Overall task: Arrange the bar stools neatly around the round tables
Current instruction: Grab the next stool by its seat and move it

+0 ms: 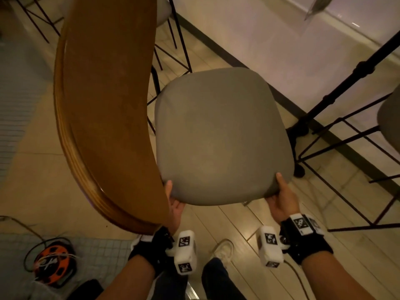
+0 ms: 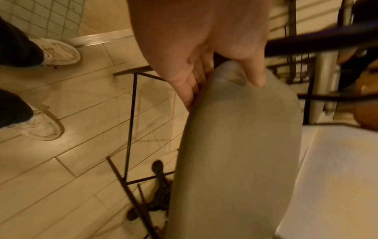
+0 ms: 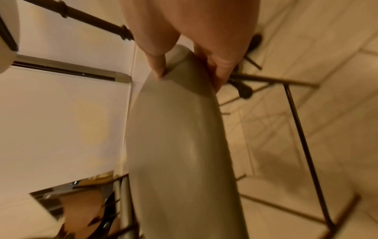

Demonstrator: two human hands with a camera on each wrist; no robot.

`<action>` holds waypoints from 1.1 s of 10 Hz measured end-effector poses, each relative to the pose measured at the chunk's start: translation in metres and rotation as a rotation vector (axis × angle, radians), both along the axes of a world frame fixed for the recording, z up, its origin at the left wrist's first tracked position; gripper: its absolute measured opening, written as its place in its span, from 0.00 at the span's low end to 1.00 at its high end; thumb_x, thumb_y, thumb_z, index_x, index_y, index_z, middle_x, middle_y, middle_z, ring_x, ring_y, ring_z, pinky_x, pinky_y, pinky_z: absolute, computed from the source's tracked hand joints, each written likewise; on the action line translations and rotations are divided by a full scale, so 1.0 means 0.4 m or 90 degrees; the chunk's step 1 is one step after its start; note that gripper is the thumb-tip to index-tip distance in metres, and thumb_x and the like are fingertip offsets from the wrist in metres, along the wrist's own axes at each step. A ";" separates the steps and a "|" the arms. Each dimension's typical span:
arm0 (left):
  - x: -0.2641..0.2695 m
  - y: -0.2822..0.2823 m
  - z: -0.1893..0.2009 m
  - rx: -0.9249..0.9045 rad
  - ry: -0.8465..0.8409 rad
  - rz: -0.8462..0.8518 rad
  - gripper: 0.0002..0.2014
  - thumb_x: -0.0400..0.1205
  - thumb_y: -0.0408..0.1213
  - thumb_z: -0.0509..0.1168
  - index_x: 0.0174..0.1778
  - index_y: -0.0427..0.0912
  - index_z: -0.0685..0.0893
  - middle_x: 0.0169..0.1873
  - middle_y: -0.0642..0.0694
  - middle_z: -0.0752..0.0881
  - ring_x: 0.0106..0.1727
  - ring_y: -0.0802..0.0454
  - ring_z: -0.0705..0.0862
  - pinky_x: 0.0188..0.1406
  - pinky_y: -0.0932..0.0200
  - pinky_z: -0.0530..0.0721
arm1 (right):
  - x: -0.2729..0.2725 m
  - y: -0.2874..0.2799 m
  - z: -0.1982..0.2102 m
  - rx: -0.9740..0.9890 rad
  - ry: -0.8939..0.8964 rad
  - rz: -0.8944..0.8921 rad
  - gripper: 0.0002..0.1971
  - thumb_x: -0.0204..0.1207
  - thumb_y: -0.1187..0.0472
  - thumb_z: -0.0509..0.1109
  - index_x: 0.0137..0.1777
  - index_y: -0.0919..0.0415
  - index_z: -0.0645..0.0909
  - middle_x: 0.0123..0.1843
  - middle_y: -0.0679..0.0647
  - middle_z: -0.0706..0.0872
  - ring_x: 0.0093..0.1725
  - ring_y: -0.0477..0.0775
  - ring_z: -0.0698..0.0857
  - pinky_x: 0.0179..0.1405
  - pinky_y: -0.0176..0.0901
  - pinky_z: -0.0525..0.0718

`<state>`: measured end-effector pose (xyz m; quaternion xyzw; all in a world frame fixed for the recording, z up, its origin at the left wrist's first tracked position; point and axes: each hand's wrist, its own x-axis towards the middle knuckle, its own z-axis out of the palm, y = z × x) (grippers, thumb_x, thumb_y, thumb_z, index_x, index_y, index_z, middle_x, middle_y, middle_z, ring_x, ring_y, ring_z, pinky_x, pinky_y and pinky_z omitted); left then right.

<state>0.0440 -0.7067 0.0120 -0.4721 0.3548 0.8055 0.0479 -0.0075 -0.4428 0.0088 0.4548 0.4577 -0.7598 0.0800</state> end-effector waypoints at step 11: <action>-0.013 0.509 -0.034 -0.129 -0.039 0.081 0.28 0.85 0.46 0.59 0.76 0.32 0.69 0.45 0.50 0.82 0.44 0.56 0.82 0.30 0.71 0.86 | -0.227 0.454 -0.018 -0.040 0.049 0.299 0.24 0.67 0.53 0.76 0.60 0.63 0.79 0.52 0.58 0.88 0.53 0.57 0.88 0.36 0.45 0.90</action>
